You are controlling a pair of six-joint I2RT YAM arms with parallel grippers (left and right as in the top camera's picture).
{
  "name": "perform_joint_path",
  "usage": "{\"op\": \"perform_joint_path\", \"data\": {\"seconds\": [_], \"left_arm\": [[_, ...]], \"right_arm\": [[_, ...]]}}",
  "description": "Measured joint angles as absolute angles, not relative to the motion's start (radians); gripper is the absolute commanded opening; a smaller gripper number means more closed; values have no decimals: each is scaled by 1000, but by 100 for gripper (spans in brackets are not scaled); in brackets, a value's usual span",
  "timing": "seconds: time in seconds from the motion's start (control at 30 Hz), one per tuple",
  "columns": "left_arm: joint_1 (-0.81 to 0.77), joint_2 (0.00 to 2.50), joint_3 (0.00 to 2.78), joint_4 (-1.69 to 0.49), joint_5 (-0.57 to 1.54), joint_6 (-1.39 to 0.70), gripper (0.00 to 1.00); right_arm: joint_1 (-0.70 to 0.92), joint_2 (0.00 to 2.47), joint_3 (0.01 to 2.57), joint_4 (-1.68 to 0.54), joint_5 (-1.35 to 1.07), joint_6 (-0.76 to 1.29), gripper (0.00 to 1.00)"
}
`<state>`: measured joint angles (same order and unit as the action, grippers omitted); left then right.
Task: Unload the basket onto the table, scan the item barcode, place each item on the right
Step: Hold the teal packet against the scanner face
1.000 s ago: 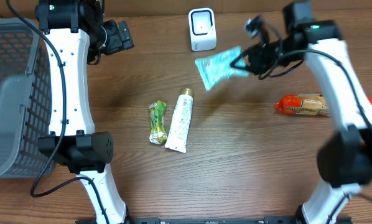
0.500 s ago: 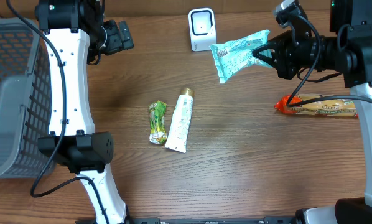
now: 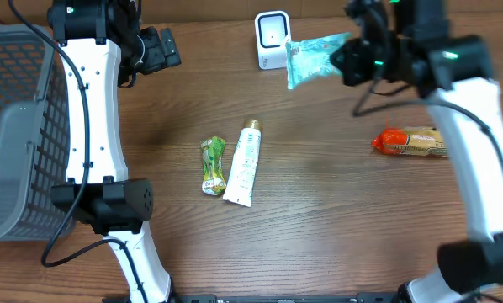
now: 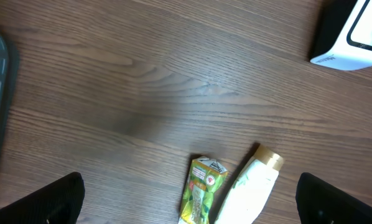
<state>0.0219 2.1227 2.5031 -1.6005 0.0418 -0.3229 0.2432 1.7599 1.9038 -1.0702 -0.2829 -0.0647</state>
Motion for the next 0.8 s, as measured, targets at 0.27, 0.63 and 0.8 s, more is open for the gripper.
{"op": "perform_joint_path", "data": {"seconds": [0.27, 0.63, 0.8], "left_arm": [[22, 2123, 2503, -1600, 42, -323, 99], [22, 2123, 2503, -1600, 42, -323, 100], [22, 2123, 2503, -1600, 42, -323, 100]], "right_arm": [[376, 1908, 1903, -847, 73, -1, 4], [424, 1919, 1902, -415, 360, -290, 4], [424, 2002, 1904, -332, 404, -632, 4]]}}
